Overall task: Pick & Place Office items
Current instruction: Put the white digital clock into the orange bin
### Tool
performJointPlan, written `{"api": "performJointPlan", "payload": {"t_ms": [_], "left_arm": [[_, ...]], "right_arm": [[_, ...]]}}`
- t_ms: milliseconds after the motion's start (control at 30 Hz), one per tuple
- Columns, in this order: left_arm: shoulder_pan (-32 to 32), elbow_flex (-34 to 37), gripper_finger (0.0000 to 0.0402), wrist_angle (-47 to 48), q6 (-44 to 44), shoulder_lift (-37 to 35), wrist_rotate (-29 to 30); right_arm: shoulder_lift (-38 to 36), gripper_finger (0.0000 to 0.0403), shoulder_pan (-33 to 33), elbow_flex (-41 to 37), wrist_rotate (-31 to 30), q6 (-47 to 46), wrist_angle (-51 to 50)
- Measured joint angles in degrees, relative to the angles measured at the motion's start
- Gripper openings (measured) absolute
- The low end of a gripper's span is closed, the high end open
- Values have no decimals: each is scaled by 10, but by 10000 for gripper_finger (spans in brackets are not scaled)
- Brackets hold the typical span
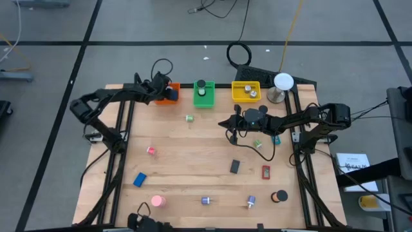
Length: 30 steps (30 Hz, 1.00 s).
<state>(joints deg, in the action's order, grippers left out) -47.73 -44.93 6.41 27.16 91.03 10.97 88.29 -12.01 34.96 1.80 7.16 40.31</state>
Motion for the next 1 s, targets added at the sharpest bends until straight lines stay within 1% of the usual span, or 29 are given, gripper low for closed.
{"api": "performJointPlan", "payload": {"t_ms": [100,200,367,533,733,900,1000], "left_arm": [[-5,0,157,-18,5,19,-14],[-4,0,160,-19,13,32,-14],[-10,0,155,-23,19,41,-3],[-5,-1,163,-20,21,41,12],[-4,0,156,-19,29,41,24],[-4,0,162,-15,32,41,31],[-2,0,162,-7,36,41,46]], "right_arm": [[0,0,0,0,0,0,0],[0,0,0,0,0,0,0],[0,0,0,0,0,0,0],[0,0,0,0,0,1,0],[0,0,0,0,0,2,0],[0,0,0,0,0,2,0],[0,0,0,0,0,2,0]]}}
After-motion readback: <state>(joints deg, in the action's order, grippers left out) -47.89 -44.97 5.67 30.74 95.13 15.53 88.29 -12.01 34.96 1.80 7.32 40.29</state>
